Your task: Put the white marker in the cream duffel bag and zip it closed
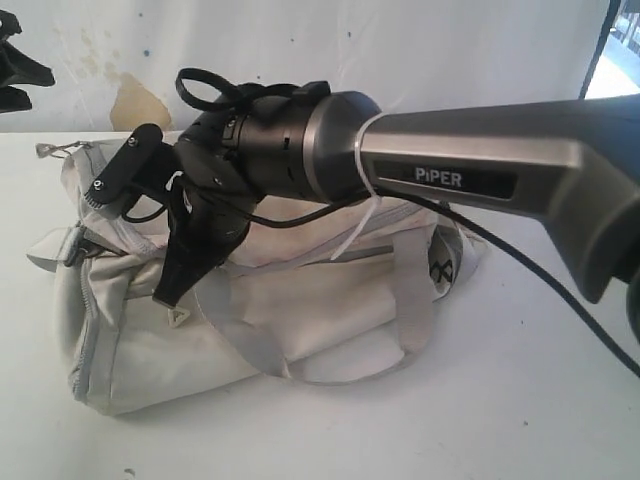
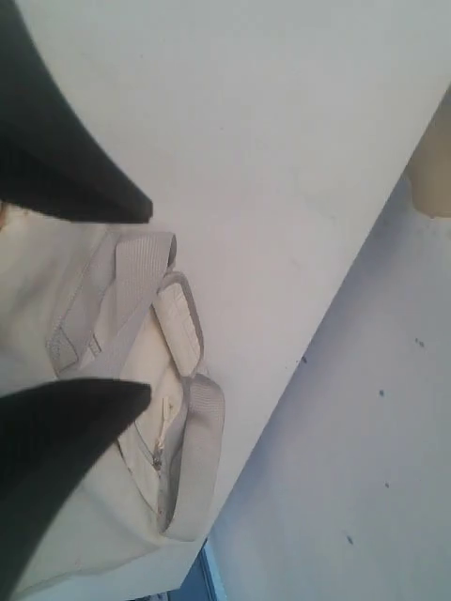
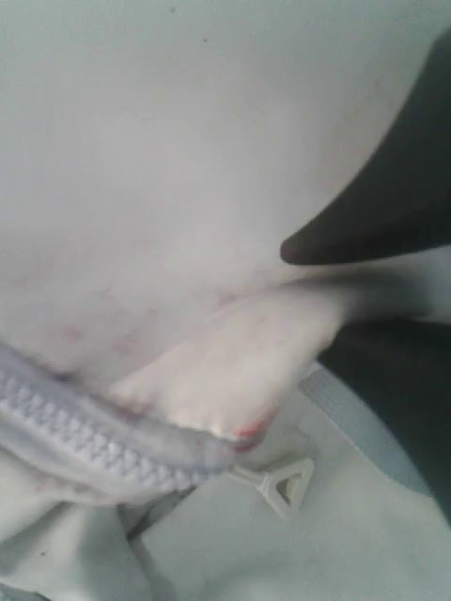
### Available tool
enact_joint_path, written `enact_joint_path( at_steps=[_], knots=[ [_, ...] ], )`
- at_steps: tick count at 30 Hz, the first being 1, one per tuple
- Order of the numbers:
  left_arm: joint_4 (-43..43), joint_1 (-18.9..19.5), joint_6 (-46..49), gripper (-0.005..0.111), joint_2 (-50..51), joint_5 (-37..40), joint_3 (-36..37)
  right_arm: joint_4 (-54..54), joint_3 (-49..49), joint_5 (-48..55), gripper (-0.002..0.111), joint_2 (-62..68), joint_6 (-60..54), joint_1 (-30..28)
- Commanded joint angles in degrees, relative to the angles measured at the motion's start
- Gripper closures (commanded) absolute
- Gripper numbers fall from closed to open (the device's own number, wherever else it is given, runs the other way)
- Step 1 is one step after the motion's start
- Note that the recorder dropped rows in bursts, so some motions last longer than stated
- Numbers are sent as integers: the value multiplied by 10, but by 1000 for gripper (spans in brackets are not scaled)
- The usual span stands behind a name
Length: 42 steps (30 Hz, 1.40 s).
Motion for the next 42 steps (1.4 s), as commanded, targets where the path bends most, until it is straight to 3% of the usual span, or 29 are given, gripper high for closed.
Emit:
enact_joint_path(
  at_steps=[1,4,10,20,25,32,38,42],
  knots=[
    [1,1,4,38,-5,9,-3,1,4,-4,60,-2,39,-6],
    [8,1,4,40,-8,10,-3,-1,2,12,47,-4,83,-6],
    [74,1,4,68,-51,9,-3,-3,-4,69,47,-38,173,-6],
    [216,-19,-45,68,-111,53,-3,15,-42,204,49,-75,248,-38],
    [339,-57,-124,68,-129,73,-3,68,-51,254,60,-87,249,-89],
    [456,-123,-195,68,-148,91,-3,172,-51,300,62,-102,173,-167],
    [565,-170,-302,69,-148,124,-3,208,-51,316,89,-103,152,-246],
    [581,-174,-349,80,-148,142,-3,208,-51,316,105,-103,152,-296]
  ],
)
